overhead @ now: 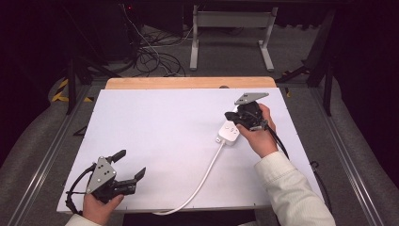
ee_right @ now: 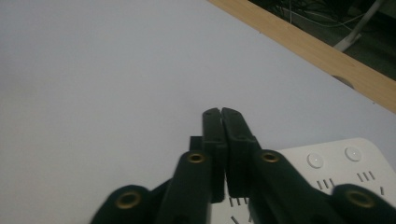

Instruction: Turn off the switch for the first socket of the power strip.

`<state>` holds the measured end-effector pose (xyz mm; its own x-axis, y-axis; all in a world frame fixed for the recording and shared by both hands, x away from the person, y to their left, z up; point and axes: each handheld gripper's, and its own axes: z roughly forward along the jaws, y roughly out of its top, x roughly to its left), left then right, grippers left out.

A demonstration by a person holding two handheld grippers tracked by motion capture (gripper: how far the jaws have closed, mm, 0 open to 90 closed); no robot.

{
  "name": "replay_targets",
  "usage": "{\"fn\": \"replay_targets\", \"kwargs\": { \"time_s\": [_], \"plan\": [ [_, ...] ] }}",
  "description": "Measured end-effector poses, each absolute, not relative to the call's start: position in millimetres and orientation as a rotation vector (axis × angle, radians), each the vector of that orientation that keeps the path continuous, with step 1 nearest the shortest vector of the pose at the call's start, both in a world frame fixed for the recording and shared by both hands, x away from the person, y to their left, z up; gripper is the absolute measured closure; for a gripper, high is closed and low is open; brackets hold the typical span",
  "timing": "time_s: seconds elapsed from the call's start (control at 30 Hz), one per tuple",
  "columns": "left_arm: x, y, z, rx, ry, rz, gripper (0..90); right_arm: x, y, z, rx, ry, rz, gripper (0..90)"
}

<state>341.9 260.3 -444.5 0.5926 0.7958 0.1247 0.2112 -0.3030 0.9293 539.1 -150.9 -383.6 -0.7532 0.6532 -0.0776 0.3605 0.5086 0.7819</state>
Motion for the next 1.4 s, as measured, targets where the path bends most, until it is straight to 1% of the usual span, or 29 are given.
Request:
{"fn": "replay_targets", "kwargs": {
  "time_s": [0.1, 0.17, 0.2, 0.23, 0.3, 0.33, 0.37, 0.57, 0.67, 0.73, 0.77, 1.13, 1.27, 1.4],
  "plan": [
    [342, 261, -444, 1.824, 0.815, 0.735, 15.4, 532, -154, -377, 0.827, 2.377, 1.138, 81.2],
    [342, 260, -444, 1.820, 0.819, 0.736, 15.4, 530, -155, -376, 0.824, 2.377, 1.144, 80.7],
    [342, 261, -444, 1.822, 0.816, 0.739, 15.4, 525, -156, -372, 0.821, 2.375, 1.155, 78.0],
    [342, 261, -444, 1.820, 0.819, 0.734, 15.4, 525, -156, -372, 0.821, 2.375, 1.155, 78.0],
    [342, 261, -444, 1.823, 0.817, 0.736, 15.4, 519, -158, -370, 0.811, 2.375, 1.163, 74.2],
    [342, 261, -444, 1.823, 0.818, 0.734, 15.4, 513, -159, -368, 0.804, 2.373, 1.175, 69.1],
    [342, 260, -444, 1.820, 0.821, 0.733, 15.4, 513, -159, -368, 0.804, 2.373, 1.175, 69.1],
    [342, 261, -444, 1.818, 0.823, 0.736, 15.3, 493, -167, -364, 0.769, 2.338, 1.237, 54.3],
    [342, 261, -444, 1.815, 0.827, 0.735, 15.4, 484, -171, -364, 0.761, 2.321, 1.260, 49.1],
    [342, 261, -444, 1.815, 0.826, 0.739, 15.4, 482, -173, -365, 0.758, 2.320, 1.269, 47.5],
    [342, 261, -444, 1.815, 0.826, 0.738, 15.3, 477, -175, -366, 0.755, 2.320, 1.275, 44.3],
    [342, 261, -444, 1.818, 0.822, 0.741, 15.3, 450, -185, -376, 0.703, 2.297, 1.334, 34.7],
    [342, 261, -444, 1.818, 0.822, 0.742, 15.3, 441, -189, -382, 0.674, 2.297, 1.354, 30.8],
    [342, 261, -443, 1.817, 0.820, 0.742, 15.3, 434, -196, -392, 0.674, 2.284, 1.390, 28.8]
  ]
}}
